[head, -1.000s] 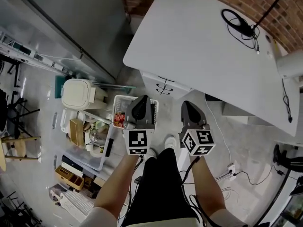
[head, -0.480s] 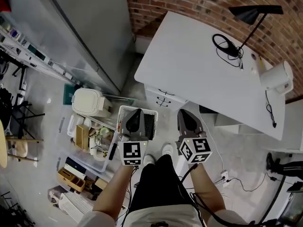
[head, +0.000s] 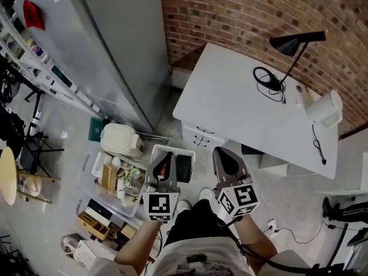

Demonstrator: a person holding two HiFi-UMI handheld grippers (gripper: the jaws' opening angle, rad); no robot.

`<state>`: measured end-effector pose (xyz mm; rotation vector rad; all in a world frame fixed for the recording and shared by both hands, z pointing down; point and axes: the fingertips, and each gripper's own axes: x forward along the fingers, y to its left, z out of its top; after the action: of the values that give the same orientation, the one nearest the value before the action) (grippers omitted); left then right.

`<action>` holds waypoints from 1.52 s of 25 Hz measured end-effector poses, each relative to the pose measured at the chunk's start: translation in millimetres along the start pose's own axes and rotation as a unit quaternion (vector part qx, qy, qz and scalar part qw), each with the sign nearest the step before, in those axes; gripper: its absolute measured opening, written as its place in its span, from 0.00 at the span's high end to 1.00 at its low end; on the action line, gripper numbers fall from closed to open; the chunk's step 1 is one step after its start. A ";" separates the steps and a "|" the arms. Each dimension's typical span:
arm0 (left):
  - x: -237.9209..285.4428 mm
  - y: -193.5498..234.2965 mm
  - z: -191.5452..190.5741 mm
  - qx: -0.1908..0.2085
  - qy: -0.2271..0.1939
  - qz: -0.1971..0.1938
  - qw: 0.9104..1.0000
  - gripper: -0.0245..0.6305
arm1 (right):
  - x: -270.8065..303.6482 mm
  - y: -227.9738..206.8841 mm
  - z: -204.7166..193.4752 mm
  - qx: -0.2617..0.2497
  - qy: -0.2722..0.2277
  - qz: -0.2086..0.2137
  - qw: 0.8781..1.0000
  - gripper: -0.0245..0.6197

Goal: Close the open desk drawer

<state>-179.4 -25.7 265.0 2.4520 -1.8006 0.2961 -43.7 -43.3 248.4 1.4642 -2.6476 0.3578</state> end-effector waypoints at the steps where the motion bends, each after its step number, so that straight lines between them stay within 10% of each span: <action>1: -5.0 -2.4 7.9 0.000 -0.003 -0.001 1.000 0.96 | -5.6 4.4 8.3 -0.002 -0.004 0.001 1.000 0.93; 19: -70.0 -17.5 119.2 0.006 -0.072 -0.003 0.997 0.96 | -73.6 39.1 93.5 -0.017 -0.056 -0.009 0.998 0.93; 38: -67.3 -13.0 128.9 0.005 -0.078 -0.005 0.997 0.96 | -70.3 42.9 100.8 -0.028 -0.065 -0.013 0.997 0.93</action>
<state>-172.9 17.7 125.7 2.5565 -1.8470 0.1151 -39.3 11.4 130.3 1.5548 -2.7094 0.1904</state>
